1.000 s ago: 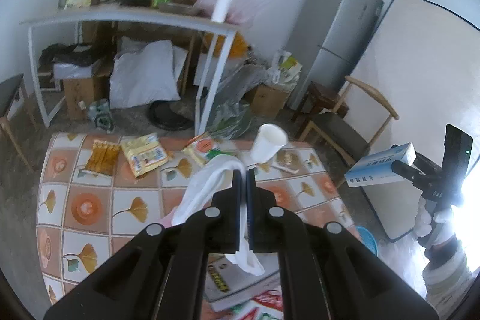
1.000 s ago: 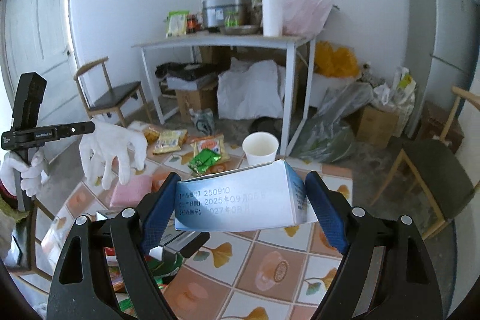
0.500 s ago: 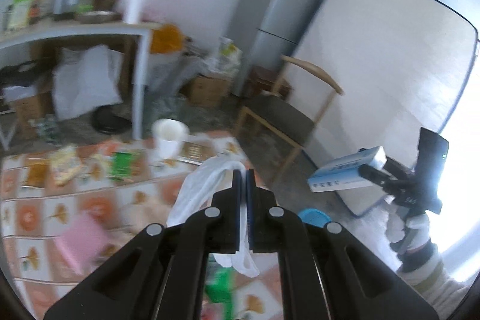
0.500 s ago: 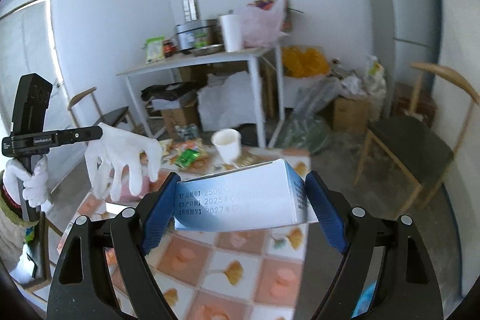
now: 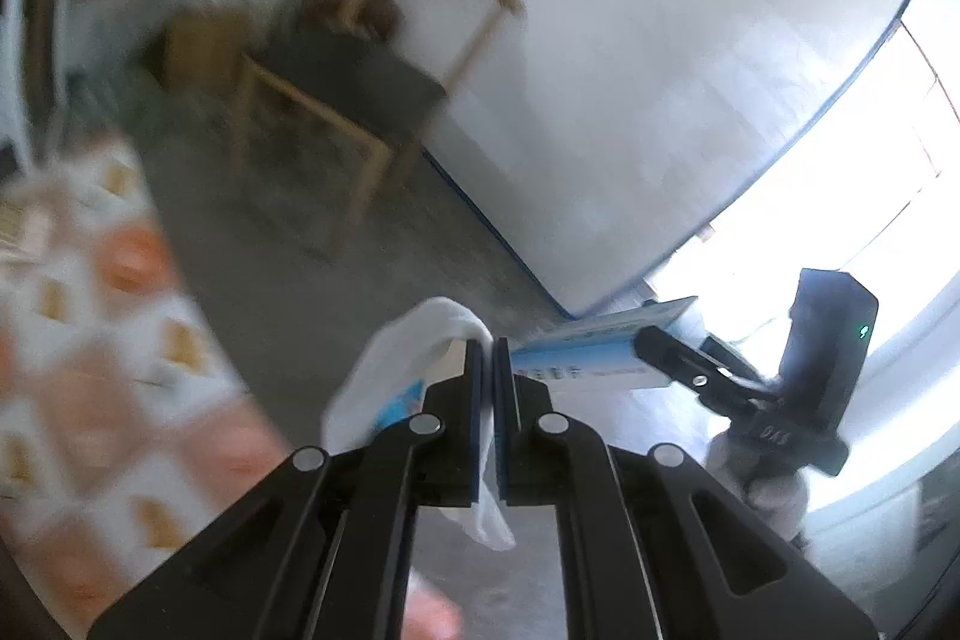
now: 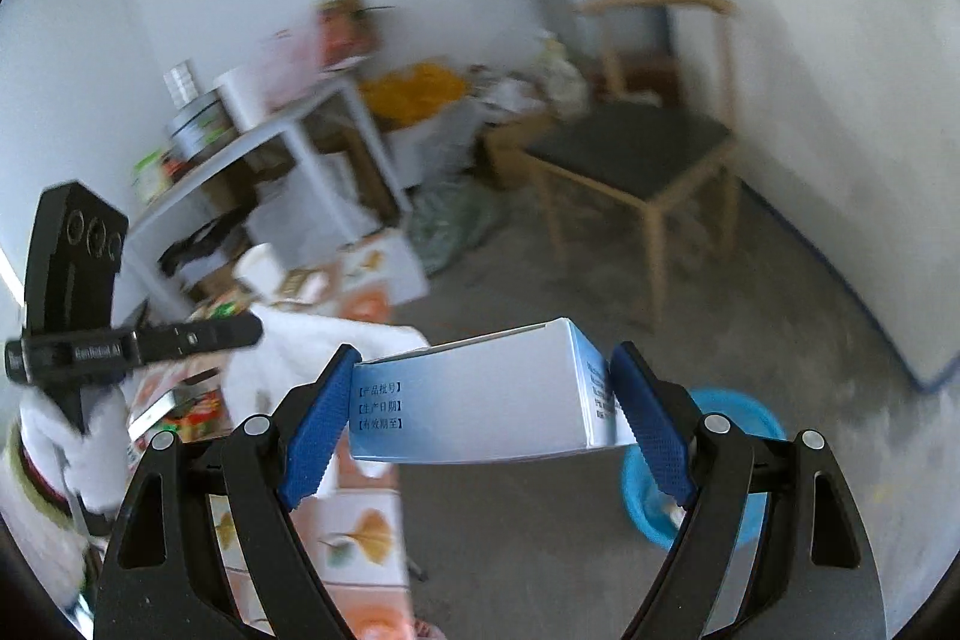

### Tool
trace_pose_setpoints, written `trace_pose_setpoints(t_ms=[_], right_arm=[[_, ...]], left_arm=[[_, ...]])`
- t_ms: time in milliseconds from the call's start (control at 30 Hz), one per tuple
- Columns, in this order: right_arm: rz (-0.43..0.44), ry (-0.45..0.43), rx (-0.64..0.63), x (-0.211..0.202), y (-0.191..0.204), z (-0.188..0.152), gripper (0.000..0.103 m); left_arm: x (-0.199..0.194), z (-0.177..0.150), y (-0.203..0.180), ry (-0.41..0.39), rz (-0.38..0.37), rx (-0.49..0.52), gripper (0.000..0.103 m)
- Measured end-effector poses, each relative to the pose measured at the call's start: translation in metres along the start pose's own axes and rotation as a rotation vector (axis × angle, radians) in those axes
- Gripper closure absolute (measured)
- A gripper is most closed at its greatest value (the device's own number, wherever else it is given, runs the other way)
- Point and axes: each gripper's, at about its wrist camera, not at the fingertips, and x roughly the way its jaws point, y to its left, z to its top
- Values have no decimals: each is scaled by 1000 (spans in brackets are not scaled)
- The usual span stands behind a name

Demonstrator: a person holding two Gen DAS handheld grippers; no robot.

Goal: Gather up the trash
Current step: 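Carry the white bag and blue box to the wastebasket and open both tools, then swing both tools back toward the table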

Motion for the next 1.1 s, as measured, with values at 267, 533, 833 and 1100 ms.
trace_pose_setpoints(t_ms=[267,533,833,1100], right_arm=[[-50,29,294,28,-106,-21,23],[-86,63,592,101,-183,-44,10],[-116,52,630,92,-199,-69,10],[-148,-12,398,40,-149,-57,10]], left_arm=[[150,4,-41,123,-35,13,100],[232,11,-29,97,81,-7,60],[170,12,-31,22,26,118,56],[57,-17,-37,-72,22,236,49]])
